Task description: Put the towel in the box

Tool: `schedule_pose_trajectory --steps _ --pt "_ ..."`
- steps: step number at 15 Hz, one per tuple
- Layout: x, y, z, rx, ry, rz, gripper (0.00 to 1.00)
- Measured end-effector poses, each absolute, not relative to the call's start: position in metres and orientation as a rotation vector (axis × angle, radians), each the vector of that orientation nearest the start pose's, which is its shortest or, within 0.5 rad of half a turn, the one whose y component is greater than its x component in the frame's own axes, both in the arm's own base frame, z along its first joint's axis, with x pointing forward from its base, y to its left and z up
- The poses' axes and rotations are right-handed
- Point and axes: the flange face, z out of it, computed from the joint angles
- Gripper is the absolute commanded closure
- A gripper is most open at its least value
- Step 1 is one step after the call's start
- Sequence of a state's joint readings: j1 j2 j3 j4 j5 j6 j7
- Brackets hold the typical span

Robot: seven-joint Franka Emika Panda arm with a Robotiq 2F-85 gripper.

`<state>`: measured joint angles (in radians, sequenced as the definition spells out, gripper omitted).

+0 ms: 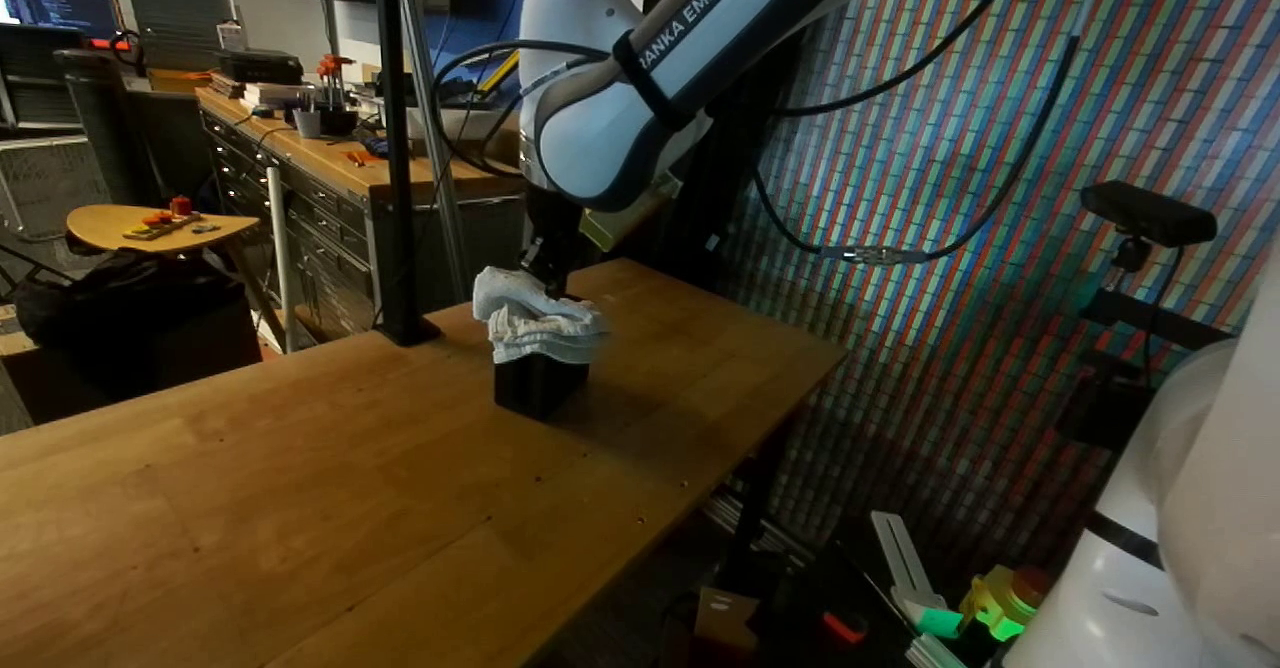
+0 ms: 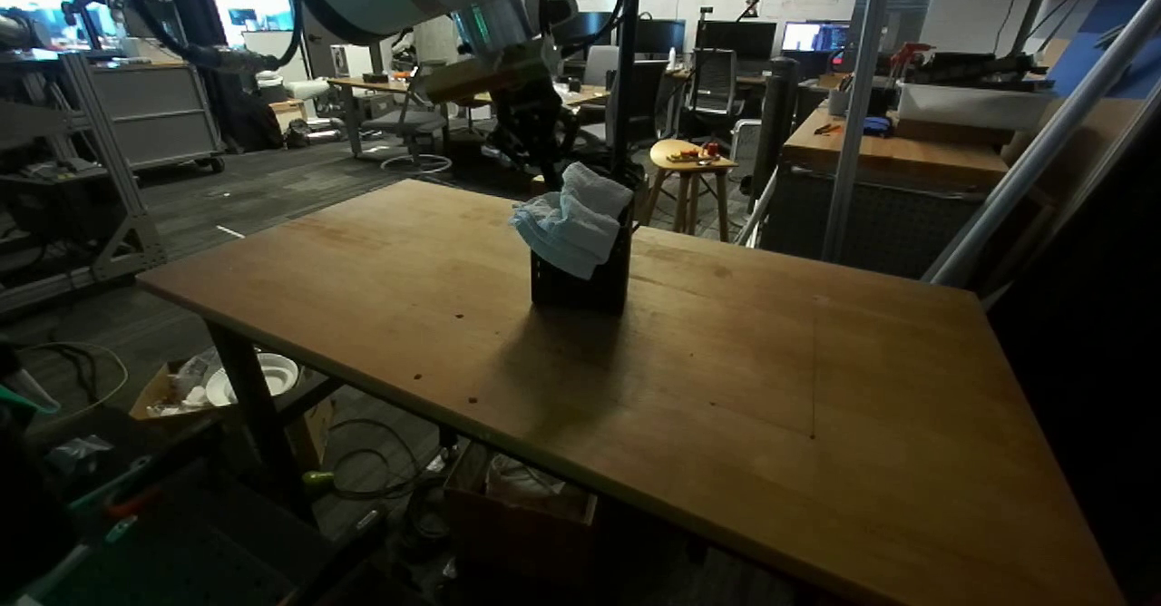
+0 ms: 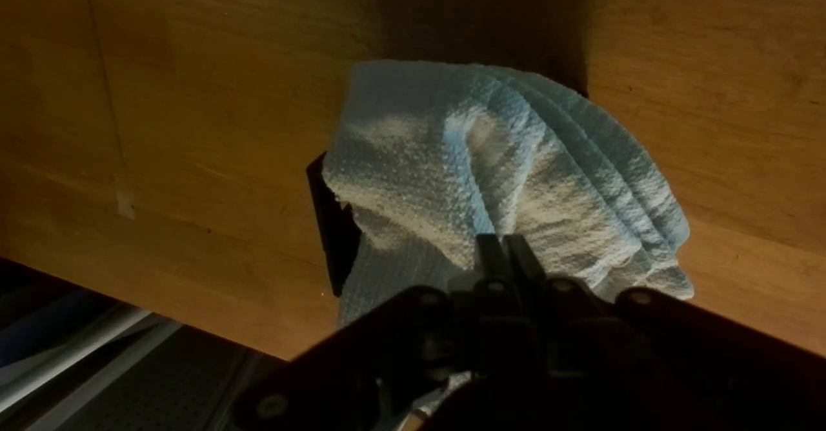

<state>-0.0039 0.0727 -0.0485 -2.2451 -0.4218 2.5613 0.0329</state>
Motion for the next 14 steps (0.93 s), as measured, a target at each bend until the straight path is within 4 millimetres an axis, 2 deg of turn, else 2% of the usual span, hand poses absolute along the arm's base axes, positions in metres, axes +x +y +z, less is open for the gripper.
schedule_pose_trajectory --steps 8,10,14 --pt "0.583 -0.051 0.349 -3.364 -0.537 -0.401 0.91" --pt "0.591 -0.058 0.341 -3.349 -0.54 -0.389 0.92" --pt "0.602 -0.067 0.314 -3.303 -0.53 -0.327 0.91"
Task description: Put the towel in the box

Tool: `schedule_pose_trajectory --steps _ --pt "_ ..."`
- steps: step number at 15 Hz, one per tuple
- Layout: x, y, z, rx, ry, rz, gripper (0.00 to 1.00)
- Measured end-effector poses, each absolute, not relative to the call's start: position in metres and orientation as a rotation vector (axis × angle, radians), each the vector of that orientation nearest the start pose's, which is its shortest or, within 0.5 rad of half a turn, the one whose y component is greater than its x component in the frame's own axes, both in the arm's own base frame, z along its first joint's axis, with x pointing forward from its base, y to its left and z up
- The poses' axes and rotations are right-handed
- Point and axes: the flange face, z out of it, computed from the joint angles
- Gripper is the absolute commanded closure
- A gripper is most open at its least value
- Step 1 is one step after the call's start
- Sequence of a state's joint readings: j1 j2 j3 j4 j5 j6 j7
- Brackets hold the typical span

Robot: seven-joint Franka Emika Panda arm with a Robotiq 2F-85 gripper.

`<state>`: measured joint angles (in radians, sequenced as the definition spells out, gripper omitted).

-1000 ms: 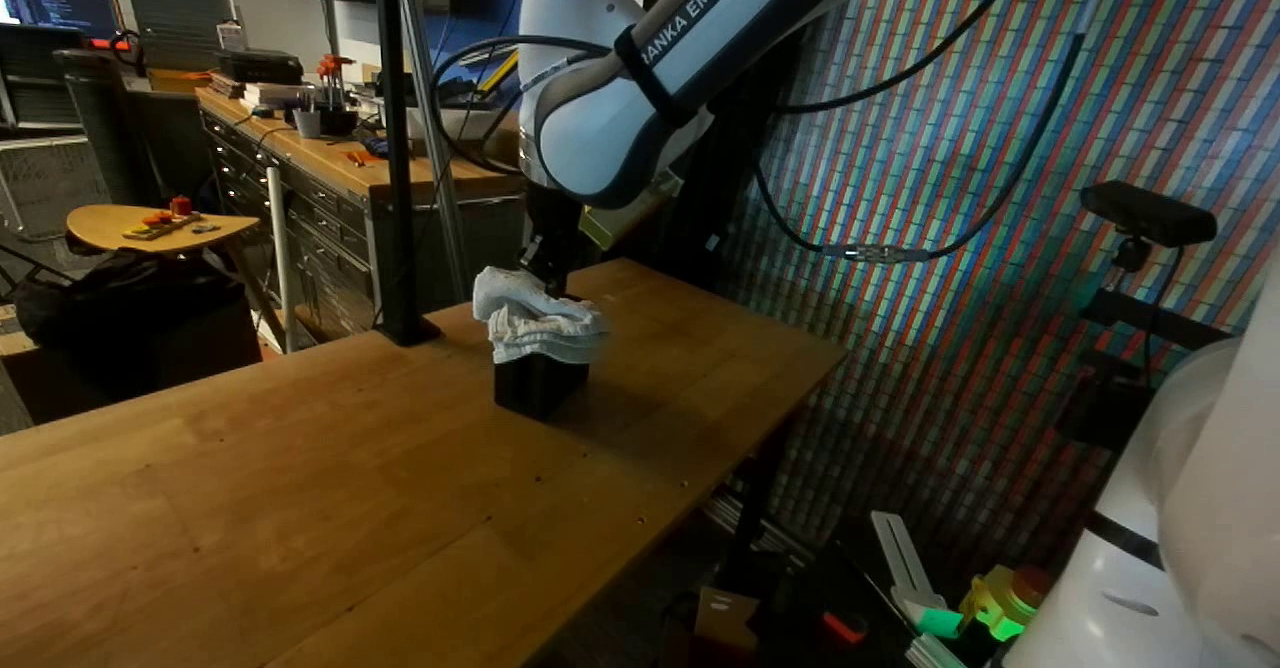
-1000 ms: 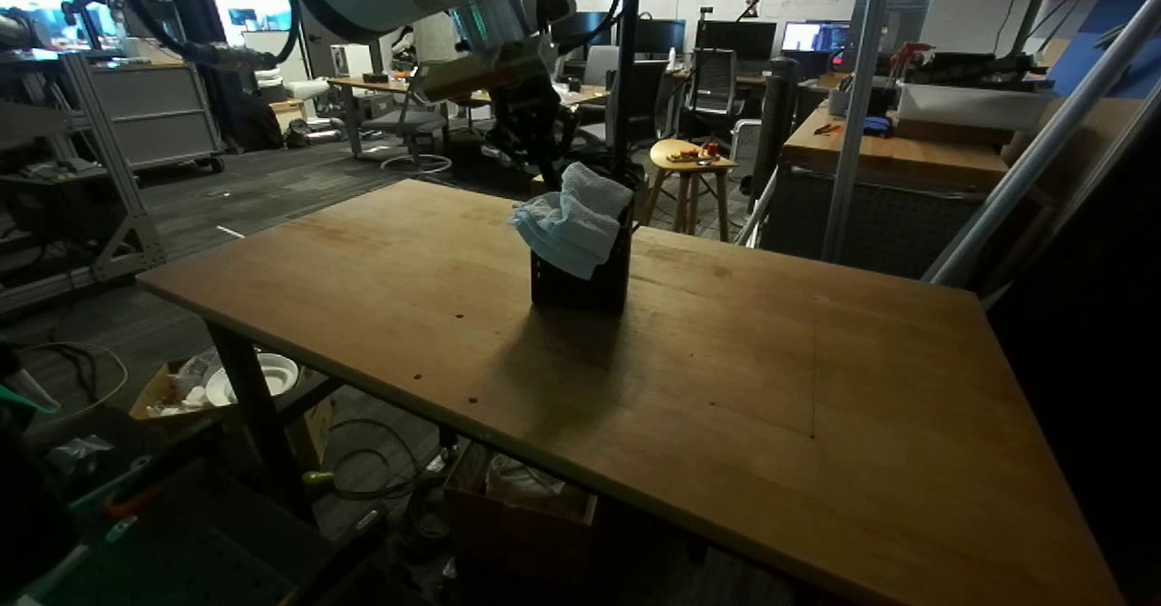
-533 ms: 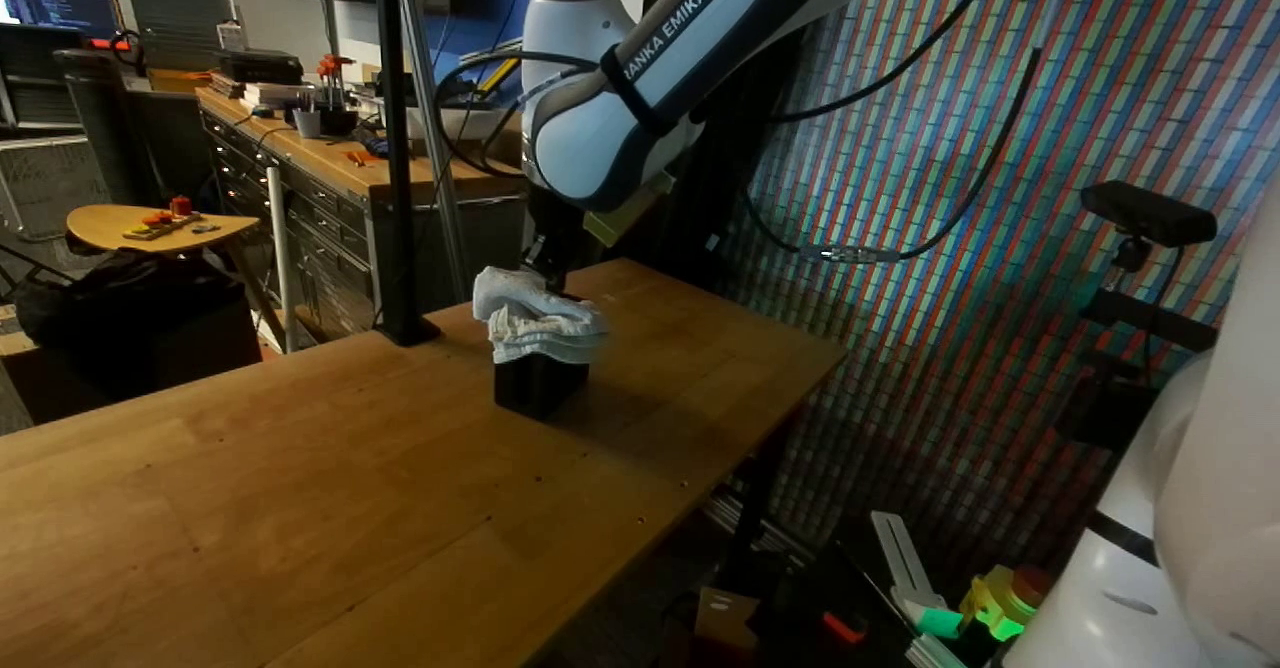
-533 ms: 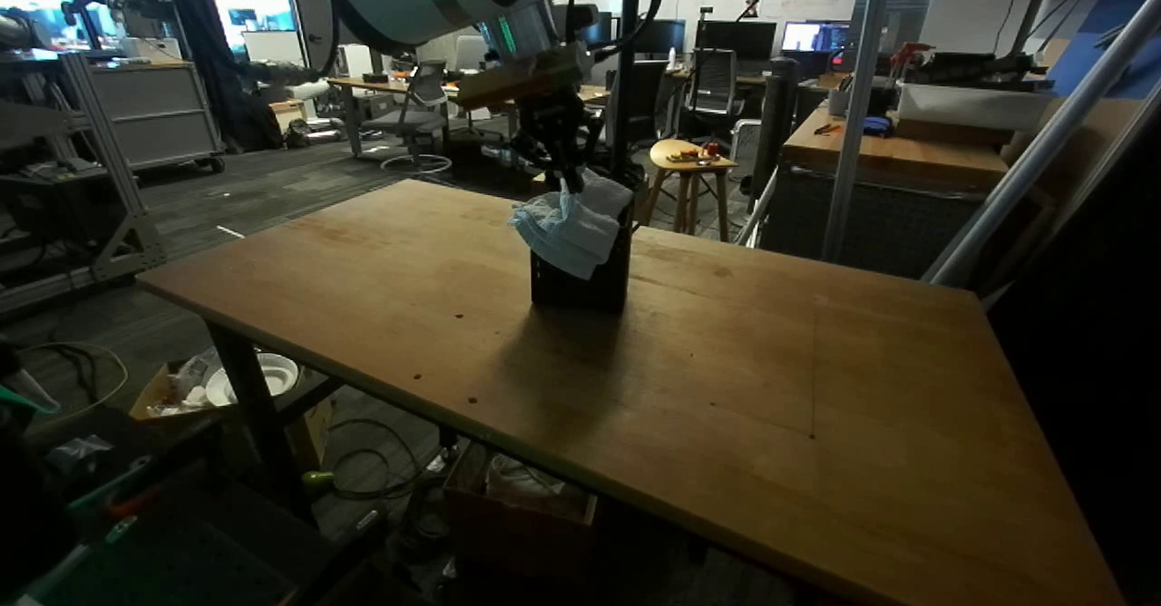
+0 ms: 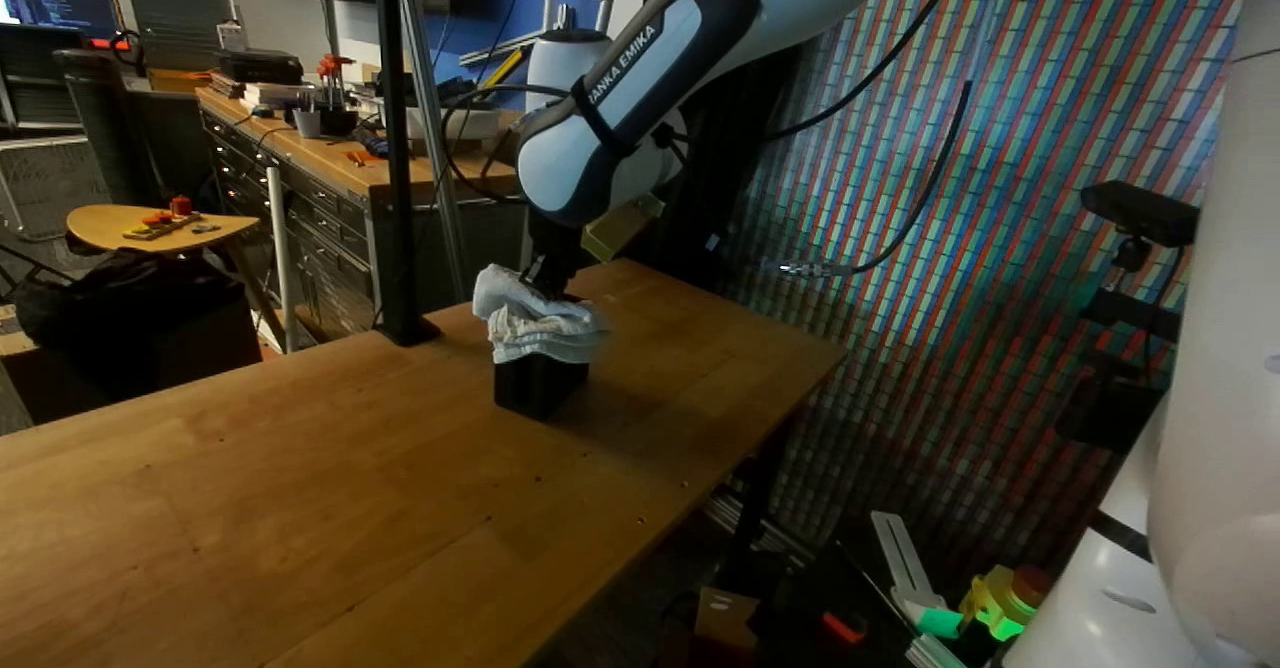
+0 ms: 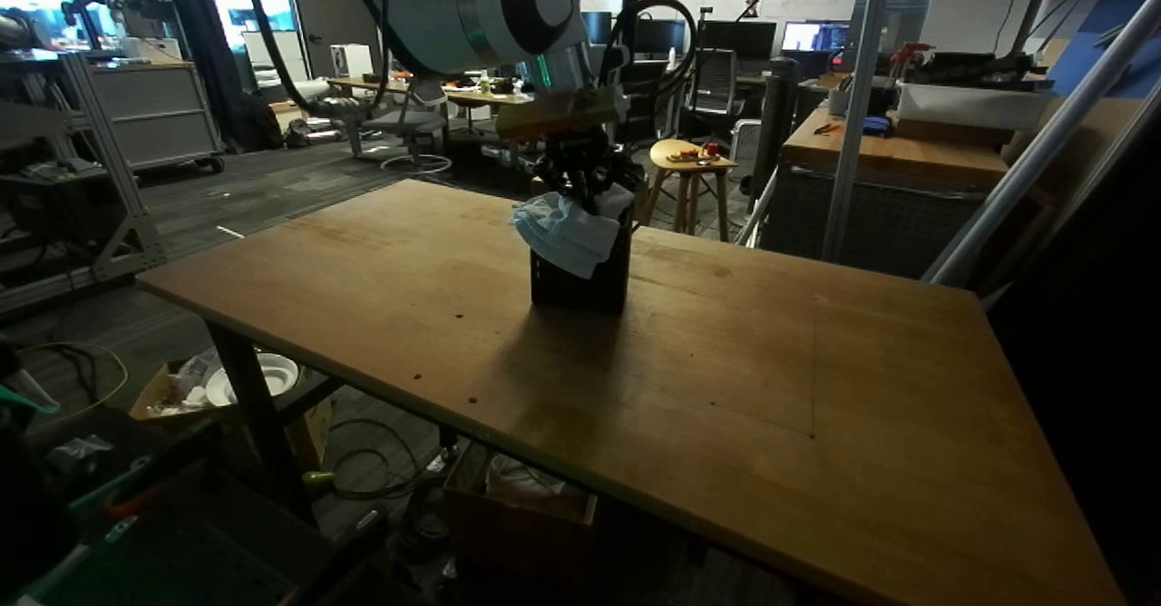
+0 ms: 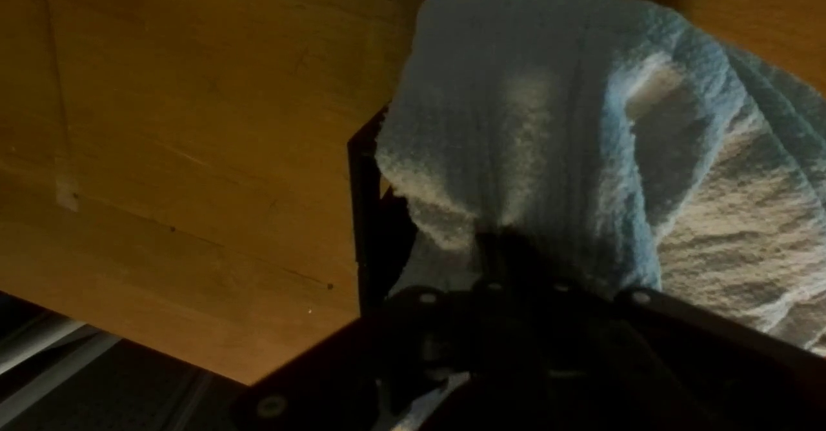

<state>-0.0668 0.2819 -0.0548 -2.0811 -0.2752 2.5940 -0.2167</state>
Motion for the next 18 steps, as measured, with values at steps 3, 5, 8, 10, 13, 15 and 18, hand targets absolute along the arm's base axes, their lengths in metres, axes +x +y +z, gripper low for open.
schedule_pose_trajectory --steps 3,5,8,10,13,15,18 --pt "0.606 -0.071 0.304 -3.293 -0.525 -0.304 0.92" --pt "0.607 -0.071 0.305 -3.293 -0.526 -0.298 0.92" --pt "0.607 -0.069 0.303 -3.288 -0.529 -0.288 0.92" --pt "0.607 -0.066 0.296 -3.278 -0.535 -0.271 0.92" --pt "0.606 -0.059 0.278 -3.248 -0.544 -0.226 0.92" --pt "0.606 -0.054 0.264 -3.22 -0.546 -0.196 0.92" --pt "0.606 -0.051 0.253 -3.175 -0.544 -0.18 0.92"
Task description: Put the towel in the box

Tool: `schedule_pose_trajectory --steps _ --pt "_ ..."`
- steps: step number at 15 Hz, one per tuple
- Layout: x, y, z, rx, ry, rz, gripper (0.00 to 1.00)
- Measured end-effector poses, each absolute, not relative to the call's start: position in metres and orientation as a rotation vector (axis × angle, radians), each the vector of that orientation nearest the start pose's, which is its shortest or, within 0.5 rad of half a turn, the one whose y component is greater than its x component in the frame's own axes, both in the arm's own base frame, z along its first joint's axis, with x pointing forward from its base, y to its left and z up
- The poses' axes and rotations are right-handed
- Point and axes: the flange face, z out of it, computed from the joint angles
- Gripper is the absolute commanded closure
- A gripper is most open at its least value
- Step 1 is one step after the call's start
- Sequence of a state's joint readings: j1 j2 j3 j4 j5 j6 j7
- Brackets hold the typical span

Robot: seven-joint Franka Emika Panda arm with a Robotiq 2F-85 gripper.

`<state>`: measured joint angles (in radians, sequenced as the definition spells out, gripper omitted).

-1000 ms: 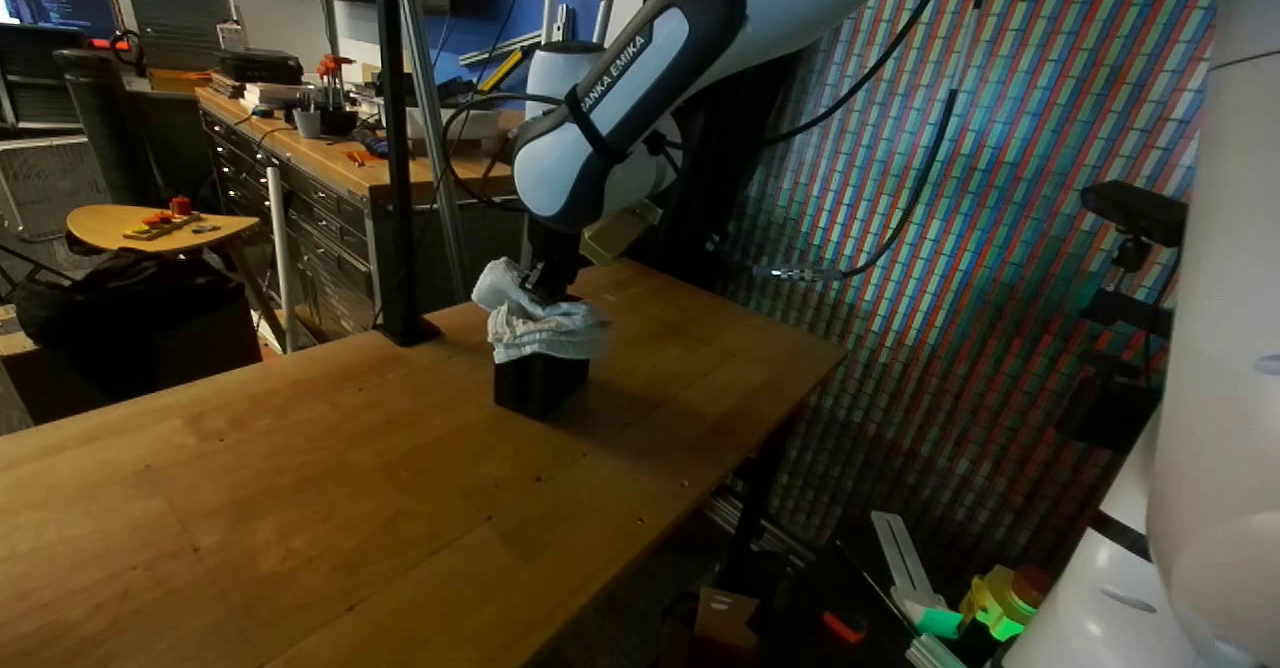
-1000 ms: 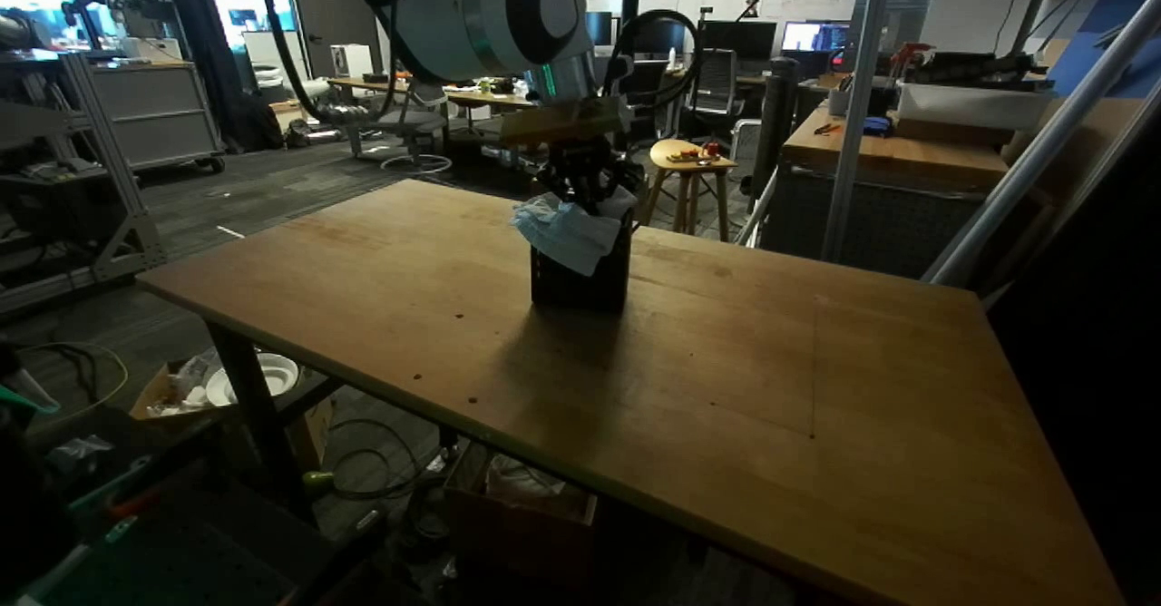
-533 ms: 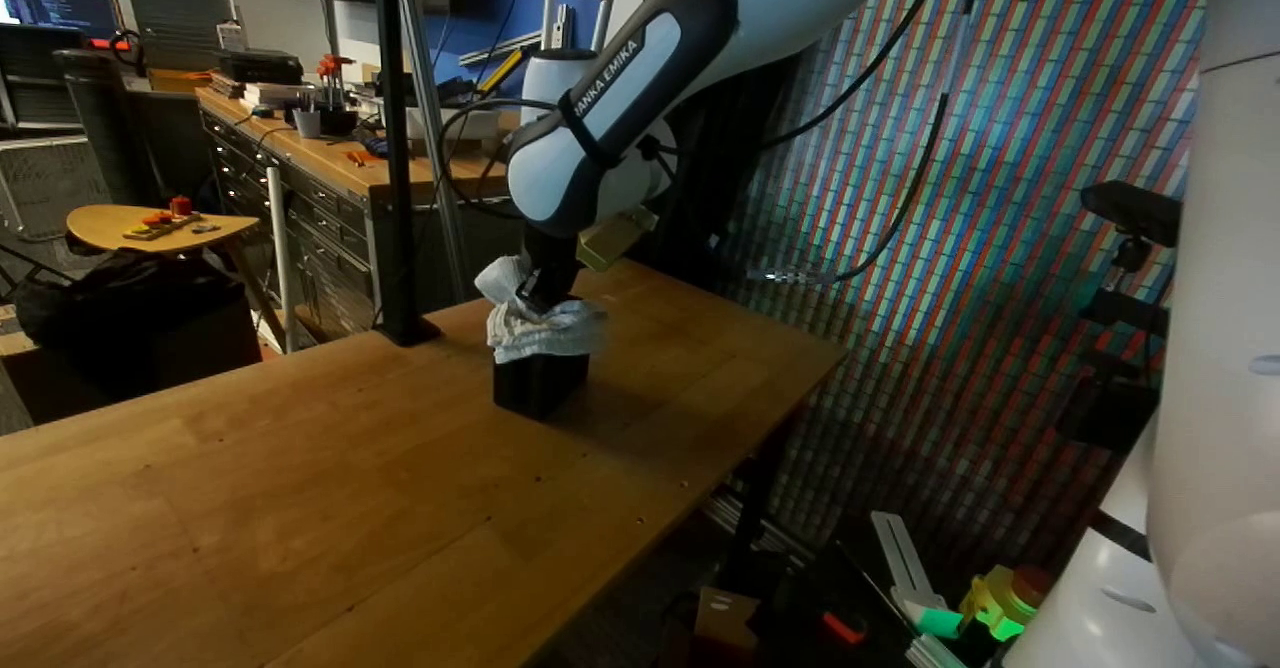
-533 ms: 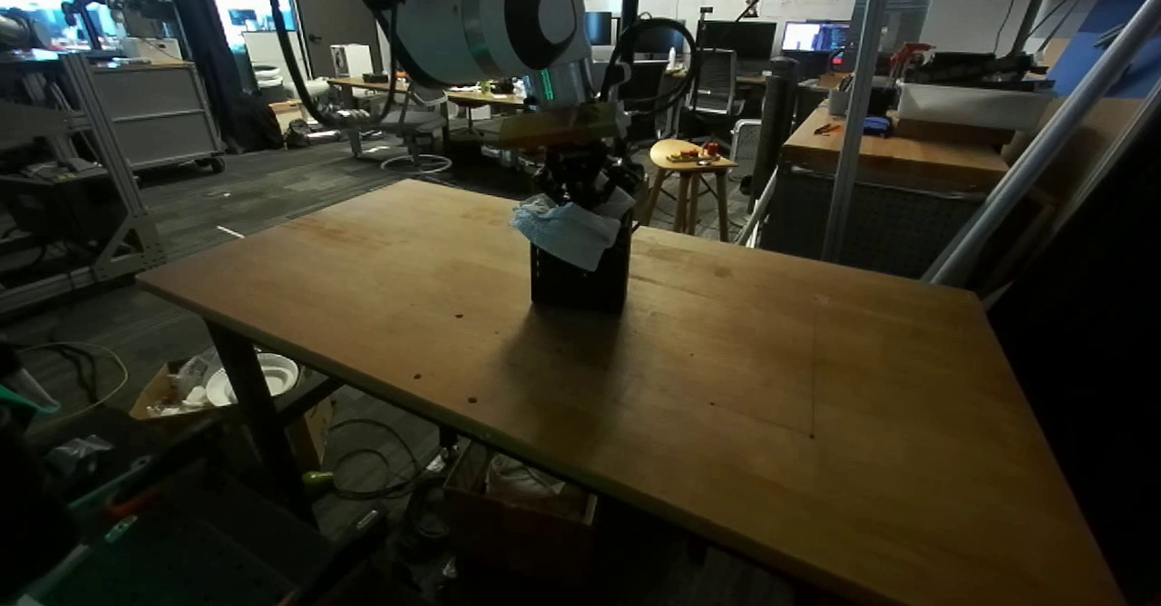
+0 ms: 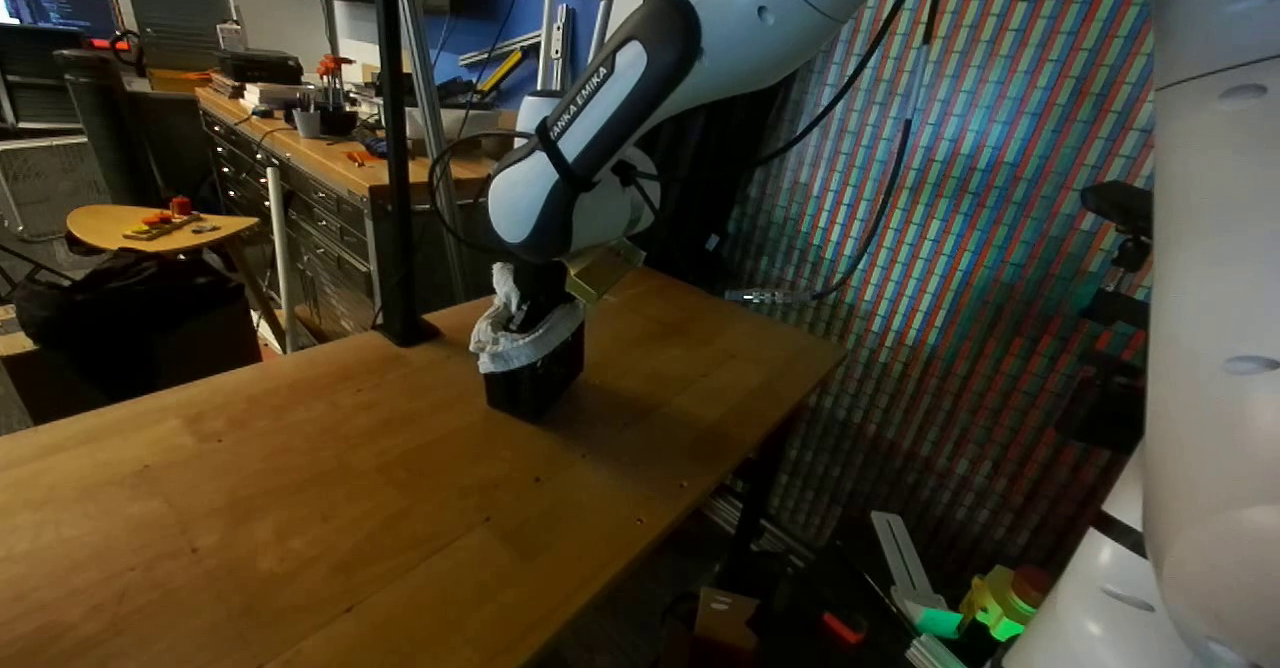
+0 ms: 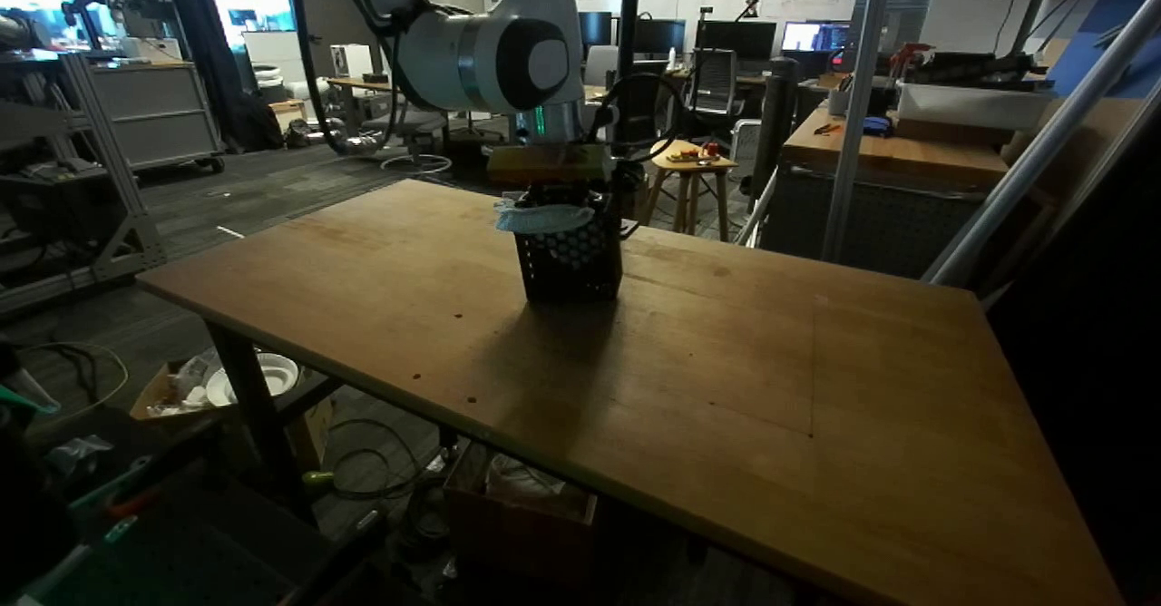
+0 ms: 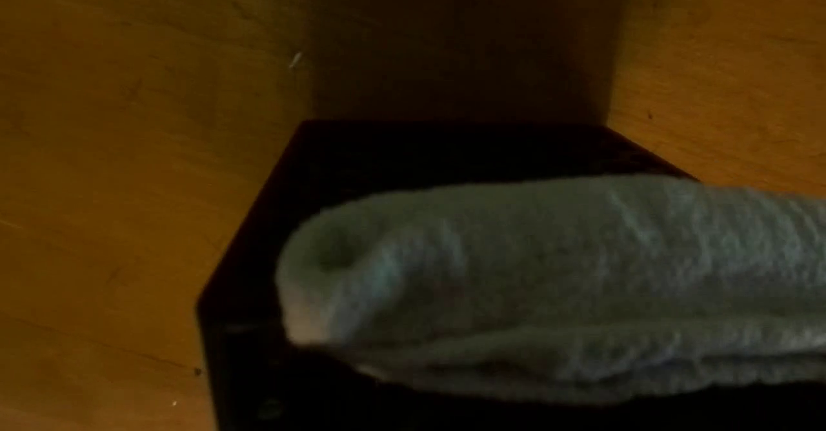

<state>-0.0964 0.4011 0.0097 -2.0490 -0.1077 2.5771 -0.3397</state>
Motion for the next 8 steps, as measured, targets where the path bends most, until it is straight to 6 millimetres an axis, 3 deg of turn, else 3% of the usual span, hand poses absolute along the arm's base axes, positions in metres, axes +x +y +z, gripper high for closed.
schedule_pose_trajectory --steps 8 --pt "0.6068 -0.0566 0.2516 -3.122 -0.54 -0.187 0.92"
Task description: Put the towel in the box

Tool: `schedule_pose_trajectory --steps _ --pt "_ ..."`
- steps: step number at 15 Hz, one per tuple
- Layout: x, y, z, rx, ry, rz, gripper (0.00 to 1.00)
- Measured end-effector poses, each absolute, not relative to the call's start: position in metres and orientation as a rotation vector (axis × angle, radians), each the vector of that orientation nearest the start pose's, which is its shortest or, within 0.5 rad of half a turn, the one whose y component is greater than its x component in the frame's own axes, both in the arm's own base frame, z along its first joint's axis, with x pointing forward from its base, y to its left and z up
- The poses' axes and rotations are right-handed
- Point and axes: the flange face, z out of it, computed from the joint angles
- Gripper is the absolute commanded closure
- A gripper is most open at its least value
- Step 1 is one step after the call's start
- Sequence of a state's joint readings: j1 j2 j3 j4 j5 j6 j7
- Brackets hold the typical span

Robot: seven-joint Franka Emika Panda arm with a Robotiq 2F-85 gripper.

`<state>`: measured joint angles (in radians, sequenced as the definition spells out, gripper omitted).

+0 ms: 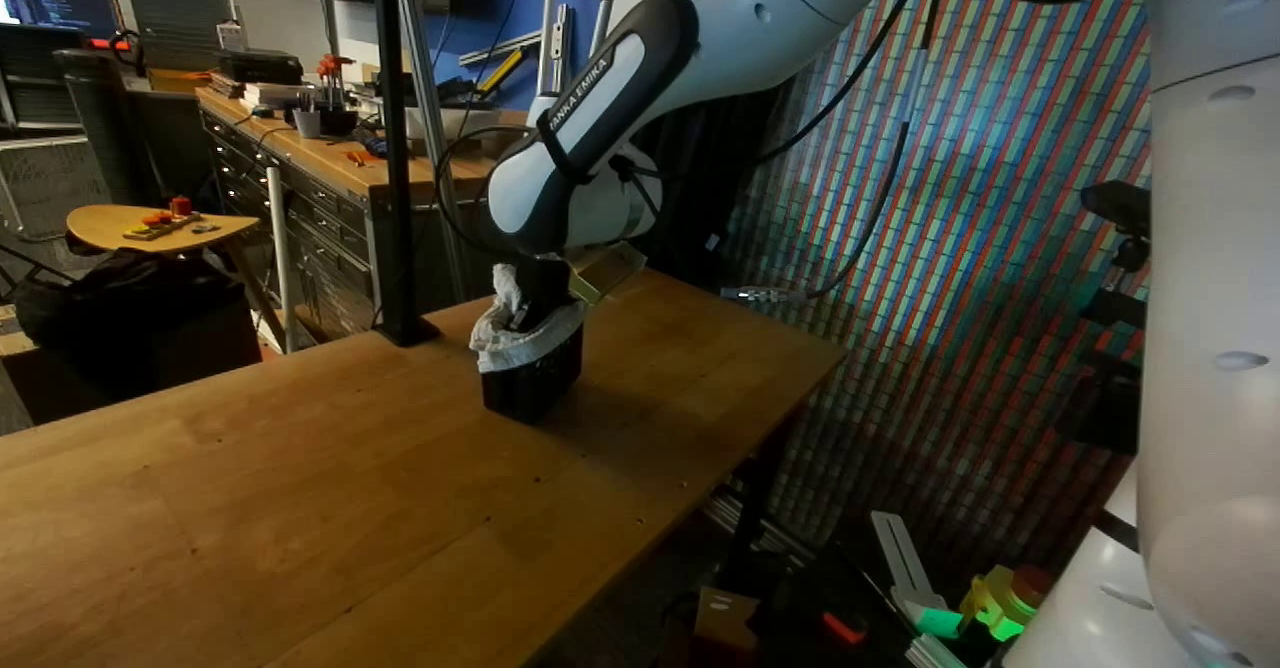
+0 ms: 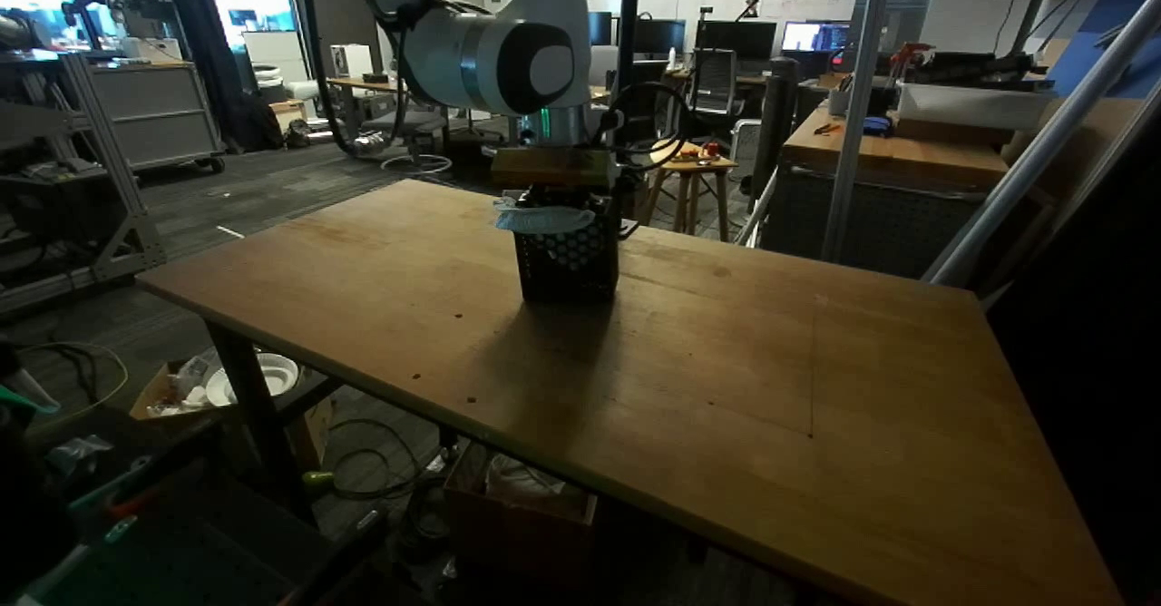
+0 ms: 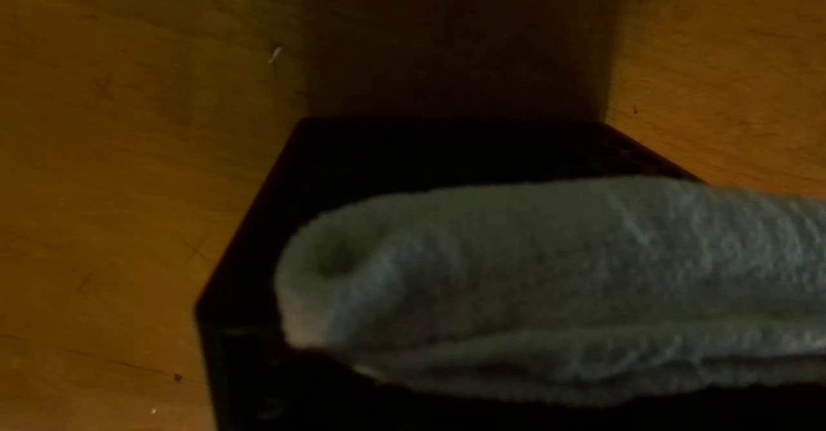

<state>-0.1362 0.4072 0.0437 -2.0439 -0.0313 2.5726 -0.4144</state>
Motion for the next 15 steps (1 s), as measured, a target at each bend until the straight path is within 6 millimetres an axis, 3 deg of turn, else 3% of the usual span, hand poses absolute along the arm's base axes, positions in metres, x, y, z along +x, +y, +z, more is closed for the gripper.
schedule_pose_trajectory --steps 5,10,15 --pt "0.603 -0.068 0.262 -3.137 -0.515 -0.203 0.91" --pt "0.593 -0.076 0.313 -3.189 -0.523 -0.281 0.91" --pt "0.58 -0.063 0.354 -3.233 -0.533 -0.334 0.92"
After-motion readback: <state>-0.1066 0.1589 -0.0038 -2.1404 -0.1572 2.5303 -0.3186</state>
